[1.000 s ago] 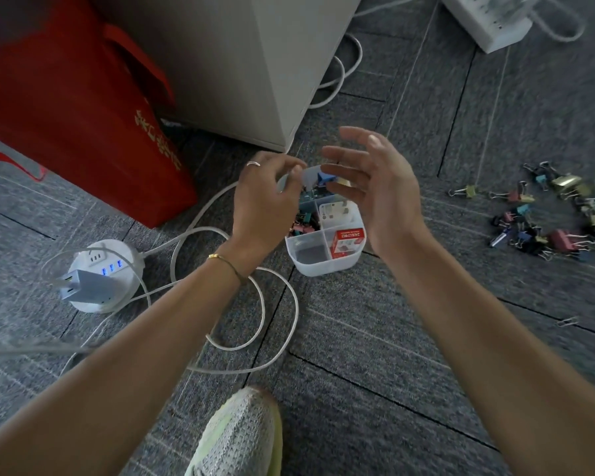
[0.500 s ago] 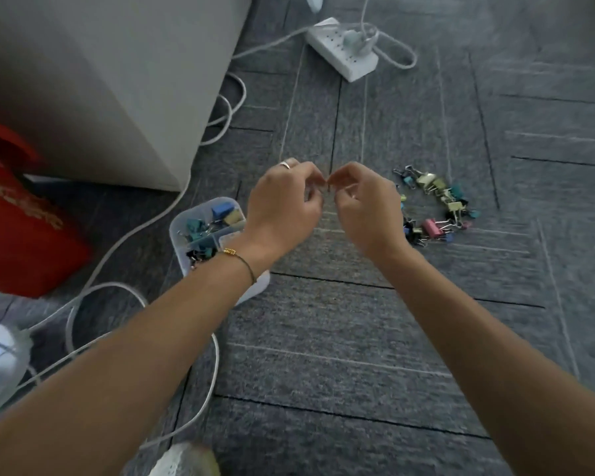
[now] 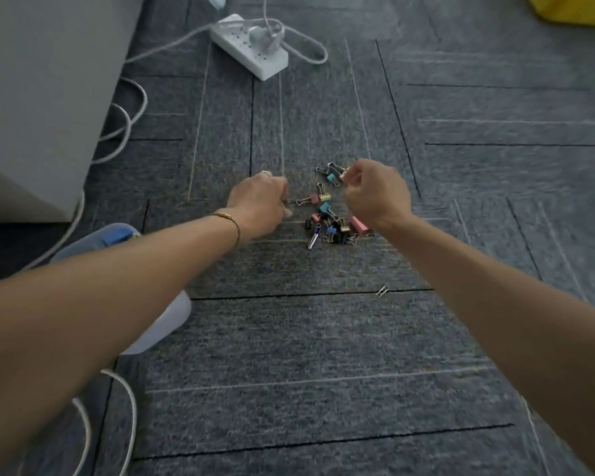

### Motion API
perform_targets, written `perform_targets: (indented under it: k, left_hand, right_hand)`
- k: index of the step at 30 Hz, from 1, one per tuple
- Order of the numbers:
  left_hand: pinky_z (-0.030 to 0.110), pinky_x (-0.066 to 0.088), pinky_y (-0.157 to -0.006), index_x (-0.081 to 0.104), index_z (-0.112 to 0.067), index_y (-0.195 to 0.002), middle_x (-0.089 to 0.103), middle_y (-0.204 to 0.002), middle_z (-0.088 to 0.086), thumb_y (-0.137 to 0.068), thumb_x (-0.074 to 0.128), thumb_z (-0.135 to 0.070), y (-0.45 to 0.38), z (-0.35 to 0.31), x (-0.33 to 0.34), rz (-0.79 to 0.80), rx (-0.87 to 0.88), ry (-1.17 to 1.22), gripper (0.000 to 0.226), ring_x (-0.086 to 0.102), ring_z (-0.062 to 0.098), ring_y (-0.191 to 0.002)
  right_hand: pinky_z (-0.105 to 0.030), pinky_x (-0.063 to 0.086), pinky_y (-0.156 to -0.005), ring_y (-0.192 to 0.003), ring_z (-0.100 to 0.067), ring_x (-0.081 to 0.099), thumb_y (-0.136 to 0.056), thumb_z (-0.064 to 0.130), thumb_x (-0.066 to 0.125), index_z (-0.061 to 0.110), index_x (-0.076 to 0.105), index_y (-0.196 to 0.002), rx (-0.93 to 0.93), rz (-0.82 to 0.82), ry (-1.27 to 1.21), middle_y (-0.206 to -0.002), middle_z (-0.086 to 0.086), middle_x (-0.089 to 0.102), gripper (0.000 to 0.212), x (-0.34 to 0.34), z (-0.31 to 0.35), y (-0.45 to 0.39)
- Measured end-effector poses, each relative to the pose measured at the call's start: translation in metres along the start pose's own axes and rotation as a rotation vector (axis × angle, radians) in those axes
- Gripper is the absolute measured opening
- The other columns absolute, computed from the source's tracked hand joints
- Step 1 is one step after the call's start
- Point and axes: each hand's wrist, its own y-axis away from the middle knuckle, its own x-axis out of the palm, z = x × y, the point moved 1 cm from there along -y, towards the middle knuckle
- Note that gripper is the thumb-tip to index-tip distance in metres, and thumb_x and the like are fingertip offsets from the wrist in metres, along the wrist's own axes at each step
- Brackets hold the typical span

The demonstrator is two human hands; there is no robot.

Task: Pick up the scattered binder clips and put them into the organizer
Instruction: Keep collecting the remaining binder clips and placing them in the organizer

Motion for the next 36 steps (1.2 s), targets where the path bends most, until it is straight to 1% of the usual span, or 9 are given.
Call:
perform_targets:
  k: [6,11,14,17,21,26,29,32,36]
  left_hand:
    - [0.032,0.051,-0.076,0.070,-0.020,-0.105,0.068,-0.094,0.000,-0.095,0.065,-0.019,0.001,0.014,0.001,-0.083,0.029,0.216,0.011,0.064,0.019,-0.088]
    - [0.027,0.058,-0.066,0.073,-0.007,-0.099,0.066,-0.087,0.008,-0.102,0.046,-0.009,0.007,0.008,-0.005,0.106,-0.385,1.342,0.028,0.062,0.015,-0.074]
    - [0.028,0.056,-0.065,0.066,-0.006,-0.093,0.063,-0.083,0.009,-0.103,0.042,-0.013,0.005,0.002,-0.006,0.231,-0.483,1.646,0.027,0.061,0.018,-0.073]
    - [0.024,0.049,-0.051,0.060,-0.012,-0.080,0.062,-0.070,0.004,-0.098,0.048,-0.025,-0.006,-0.006,0.000,0.217,-0.586,1.554,0.026,0.057,0.016,-0.060]
    - [0.024,0.041,-0.053,0.061,-0.017,-0.091,0.058,-0.074,-0.003,-0.096,0.067,-0.034,-0.018,-0.018,0.011,0.034,-0.303,0.765,0.018,0.049,0.012,-0.059]
    - [0.030,0.042,-0.058,0.055,-0.027,-0.108,0.059,-0.076,-0.008,-0.091,0.072,-0.045,-0.021,-0.031,0.019,0.019,-0.048,0.257,0.030,0.052,0.009,-0.062]
    - [0.033,0.043,-0.064,0.059,-0.024,-0.102,0.058,-0.075,-0.010,-0.097,0.066,-0.040,-0.025,-0.034,0.021,-0.033,0.050,0.143,0.018,0.060,0.016,-0.072]
    - [0.031,0.043,-0.065,0.059,-0.023,-0.101,0.060,-0.082,-0.008,-0.099,0.063,-0.038,-0.024,-0.032,0.025,-0.035,0.056,0.179,0.016,0.061,0.015,-0.076]
    - [0.023,0.039,-0.051,0.062,-0.017,-0.104,0.059,-0.076,-0.004,-0.106,0.050,-0.036,-0.019,-0.026,0.028,-0.014,-0.069,0.622,0.023,0.049,0.012,-0.058]
  right_hand:
    - [-0.041,0.053,-0.090,-0.109,-0.026,0.061,-0.086,0.006,0.055,0.018,0.063,-0.121,-0.025,0.017,0.135,-0.115,-0.005,0.065,0.038,0.013,-0.011,-0.030]
    - [-0.044,0.045,-0.100,-0.114,-0.030,0.055,-0.091,0.019,0.063,0.018,0.058,-0.124,-0.074,-0.032,0.274,-0.121,-0.011,0.061,0.033,0.031,-0.025,-0.049]
    - [-0.044,0.044,-0.102,-0.116,-0.030,0.053,-0.092,0.029,0.068,0.016,0.061,-0.121,-0.102,-0.051,0.271,-0.123,-0.011,0.059,0.032,0.036,-0.032,-0.058]
    - [-0.040,0.044,-0.096,-0.106,-0.028,0.057,-0.092,0.022,0.068,0.013,0.065,-0.111,-0.197,-0.091,0.304,-0.113,-0.009,0.066,0.021,0.035,-0.036,-0.062]
    - [-0.029,0.047,-0.083,-0.089,-0.020,0.063,-0.091,0.016,0.068,0.010,0.069,-0.107,-0.191,-0.140,0.124,-0.100,-0.006,0.073,0.017,0.024,-0.034,-0.052]
    - [-0.027,0.055,-0.070,-0.079,-0.019,0.065,-0.100,0.009,0.043,0.008,0.063,-0.118,0.339,0.072,-1.224,-0.092,-0.009,0.069,0.027,-0.004,-0.024,-0.021]
    - [-0.031,0.056,-0.069,-0.077,-0.022,0.066,-0.094,0.008,0.040,0.004,0.061,-0.108,0.407,0.242,-1.588,-0.089,-0.013,0.067,0.026,-0.011,-0.024,-0.008]
    - [-0.024,0.053,-0.060,-0.063,-0.013,0.062,-0.095,0.011,0.060,0.006,0.058,-0.091,0.421,0.236,-1.327,-0.075,-0.004,0.063,0.006,-0.010,-0.016,-0.009]
    - [-0.029,0.047,-0.055,-0.051,-0.012,0.049,-0.095,0.024,0.066,0.014,0.057,-0.066,0.202,0.132,-0.490,-0.060,0.000,0.056,0.031,0.012,-0.005,-0.024]
